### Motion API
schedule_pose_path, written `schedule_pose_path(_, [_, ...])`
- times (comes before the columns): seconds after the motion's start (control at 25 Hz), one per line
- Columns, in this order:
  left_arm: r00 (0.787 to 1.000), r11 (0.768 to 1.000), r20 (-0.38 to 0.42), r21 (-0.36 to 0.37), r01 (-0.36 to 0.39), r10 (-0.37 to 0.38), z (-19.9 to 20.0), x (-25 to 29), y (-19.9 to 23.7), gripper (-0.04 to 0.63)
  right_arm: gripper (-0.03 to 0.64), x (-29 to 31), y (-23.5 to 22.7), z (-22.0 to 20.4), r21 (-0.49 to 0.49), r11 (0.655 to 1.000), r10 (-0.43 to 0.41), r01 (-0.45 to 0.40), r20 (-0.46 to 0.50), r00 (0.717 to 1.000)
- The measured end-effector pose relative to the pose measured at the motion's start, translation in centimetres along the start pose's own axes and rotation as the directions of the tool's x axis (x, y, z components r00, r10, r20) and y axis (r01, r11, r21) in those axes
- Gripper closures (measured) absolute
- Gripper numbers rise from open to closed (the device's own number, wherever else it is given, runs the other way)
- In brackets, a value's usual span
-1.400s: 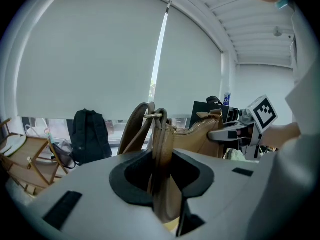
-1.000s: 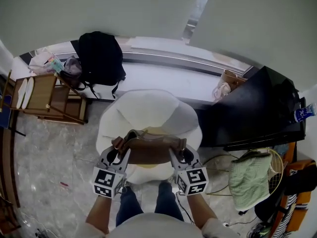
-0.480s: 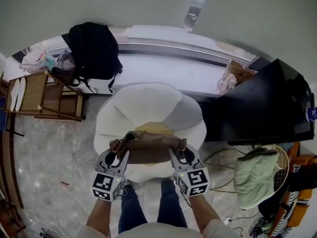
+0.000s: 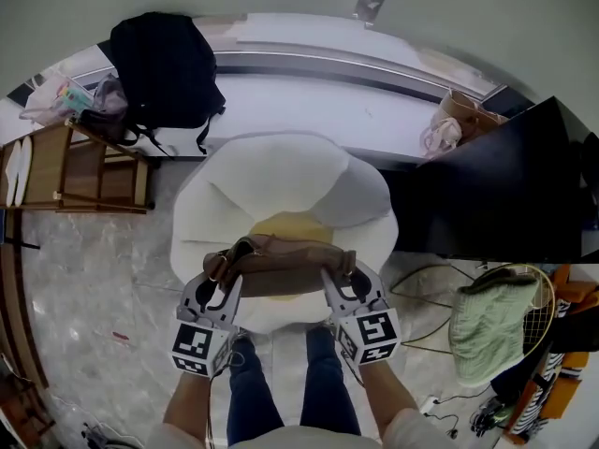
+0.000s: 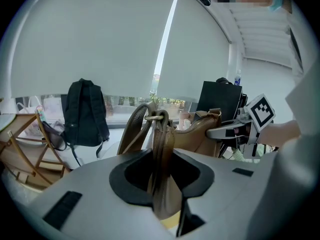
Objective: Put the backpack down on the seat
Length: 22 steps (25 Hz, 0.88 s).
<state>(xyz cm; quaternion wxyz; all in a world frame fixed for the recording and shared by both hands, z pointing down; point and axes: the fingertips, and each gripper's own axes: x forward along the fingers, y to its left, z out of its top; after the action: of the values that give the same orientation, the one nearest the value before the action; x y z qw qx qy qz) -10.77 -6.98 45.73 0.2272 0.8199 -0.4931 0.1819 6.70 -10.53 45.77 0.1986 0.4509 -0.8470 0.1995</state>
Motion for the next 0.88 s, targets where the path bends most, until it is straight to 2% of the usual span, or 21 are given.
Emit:
schedule_pose_path(0.52, [0.998, 1.0, -0.059, -0.001, 0.015, -0.015, -4.4, 3.9, 1.4, 0.486, 0.44, 3.7, -1.5, -4.7, 0.024, 1.0, -0.013, 0.013, -0.034, 0.999])
schedule_pose_path(0.88, [0.995, 0.999, -0.09, -0.032, 0.028, -0.03, -8.3, 7.2, 2.1, 0.486, 0.44, 6.8, -3.4, -8.4, 0.02, 1.0, -0.004, 0.005, -0.063, 0.998])
